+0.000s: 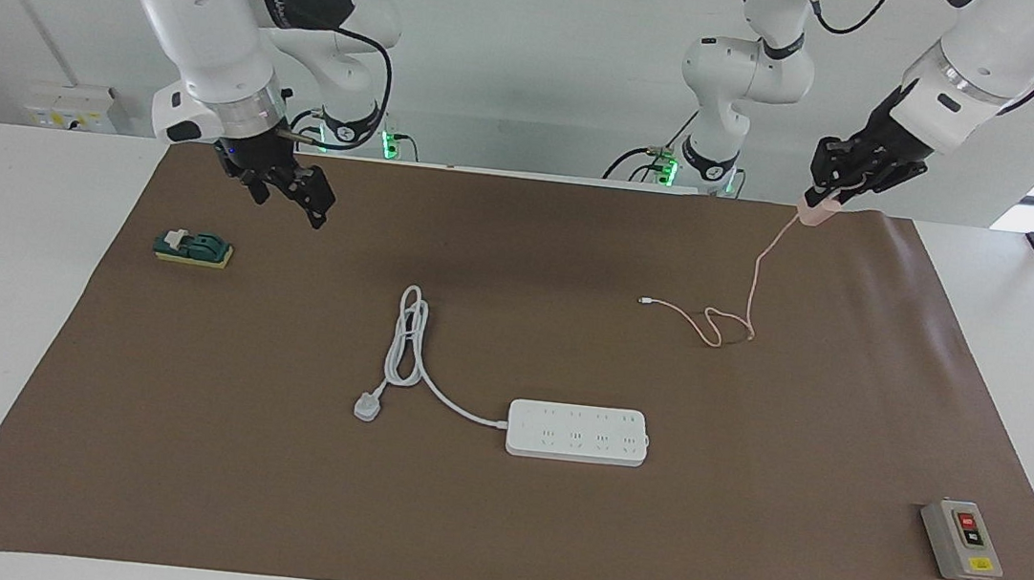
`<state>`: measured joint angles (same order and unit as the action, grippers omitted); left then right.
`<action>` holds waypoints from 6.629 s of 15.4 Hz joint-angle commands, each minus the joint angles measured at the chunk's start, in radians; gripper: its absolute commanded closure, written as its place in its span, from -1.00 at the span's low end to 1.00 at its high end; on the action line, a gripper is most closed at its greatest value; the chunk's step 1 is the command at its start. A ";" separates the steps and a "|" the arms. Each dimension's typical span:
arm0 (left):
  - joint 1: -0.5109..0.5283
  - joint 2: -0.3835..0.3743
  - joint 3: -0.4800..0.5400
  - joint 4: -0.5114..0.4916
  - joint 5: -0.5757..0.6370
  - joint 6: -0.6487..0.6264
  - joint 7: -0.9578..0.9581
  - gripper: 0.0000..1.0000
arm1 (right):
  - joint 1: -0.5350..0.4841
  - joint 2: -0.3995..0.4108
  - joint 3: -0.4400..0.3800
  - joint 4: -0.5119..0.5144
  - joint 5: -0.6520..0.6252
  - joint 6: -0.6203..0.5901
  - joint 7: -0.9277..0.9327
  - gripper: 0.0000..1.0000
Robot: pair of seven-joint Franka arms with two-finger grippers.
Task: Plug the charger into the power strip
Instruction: 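Pull the charger back with the left gripper while the right gripper withdraws, then move the charger with the left gripper to the power strip's end socket, then align the charger prongs with the socket using the left gripper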
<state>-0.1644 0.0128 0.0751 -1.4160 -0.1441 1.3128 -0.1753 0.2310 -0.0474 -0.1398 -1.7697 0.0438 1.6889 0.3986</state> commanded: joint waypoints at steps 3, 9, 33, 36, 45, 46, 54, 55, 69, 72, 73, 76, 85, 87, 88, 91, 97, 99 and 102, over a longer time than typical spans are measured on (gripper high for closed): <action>0.057 -0.005 -0.006 0.022 0.020 -0.004 -0.007 1.00 | -0.036 -0.065 0.002 -0.010 -0.018 -0.090 -0.124 -1.00; 0.048 0.012 -0.026 0.014 0.087 0.037 -0.209 1.00 | -0.074 -0.052 0.005 -0.005 -0.022 -0.071 -0.263 -1.00; -0.270 0.286 -0.029 0.022 0.153 0.377 -1.409 1.00 | -0.168 0.043 0.062 0.119 0.002 -0.204 -0.320 -1.00; -0.288 0.358 -0.029 0.031 0.159 0.482 -1.619 1.00 | -0.170 0.043 0.062 0.119 0.004 -0.207 -0.322 -1.00; -0.331 0.550 -0.021 0.160 0.256 0.499 -1.843 1.00 | -0.177 0.037 0.063 0.118 0.007 -0.212 -0.323 -1.00; -0.342 0.556 -0.021 0.160 0.256 0.503 -1.843 1.00 | -0.177 0.037 0.063 0.118 0.007 -0.212 -0.322 -1.00; -0.345 0.601 -0.025 0.147 0.258 0.511 -1.853 1.00 | -0.176 0.035 0.063 0.111 0.007 -0.212 -0.322 -1.00; -0.346 0.607 -0.025 0.146 0.259 0.513 -1.851 1.00 | -0.176 0.035 0.063 0.111 0.005 -0.209 -0.323 -1.00; -0.340 0.601 -0.026 0.068 0.253 0.664 -1.705 1.00 | -0.170 0.014 0.065 0.090 0.002 -0.199 -0.323 -1.00; -0.337 0.595 -0.026 0.051 0.255 0.686 -1.704 1.00 | -0.170 0.015 0.065 0.090 0.002 -0.198 -0.323 -1.00; -0.337 0.595 -0.026 0.049 0.253 0.688 -1.704 1.00 | -0.170 0.015 0.066 0.090 0.001 -0.186 -0.326 -1.00; -0.328 0.590 -0.021 0.037 0.255 0.684 -1.704 1.00 | -0.171 0.021 0.086 0.088 -0.025 -0.140 -0.328 -1.00; -0.323 0.567 -0.023 -0.009 0.255 0.689 -1.704 1.00 | -0.171 0.021 0.086 0.090 -0.025 -0.152 -0.326 -1.00; -0.323 0.559 -0.023 -0.018 0.253 0.688 -1.704 1.00 | -0.173 0.020 0.086 0.088 -0.025 -0.150 -0.325 -1.00; -0.323 0.555 -0.023 -0.024 0.253 0.689 -1.704 1.00 | -0.173 0.020 0.088 0.088 -0.025 -0.152 -0.325 -1.00; -0.323 0.553 -0.025 -0.027 0.252 0.689 -1.705 1.00 | -0.174 0.020 0.088 0.088 -0.025 -0.152 -0.325 -1.00; -0.325 0.559 -0.025 -0.024 0.250 0.709 -1.701 1.00 | -0.176 0.020 0.088 0.088 -0.027 -0.150 -0.325 -1.00; -0.325 0.561 -0.026 -0.024 0.248 0.709 -1.690 1.00 | -0.176 0.020 0.086 0.090 -0.027 -0.150 -0.326 -1.00; -0.325 0.561 -0.028 -0.024 0.244 0.708 -1.661 1.00 | -0.176 0.020 0.088 0.090 -0.027 -0.150 -0.328 -1.00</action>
<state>-0.4907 0.5941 0.0509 -1.3938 0.0969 1.9911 -1.8643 0.0806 -0.0184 -0.0711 -1.6710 0.0314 1.5354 0.1014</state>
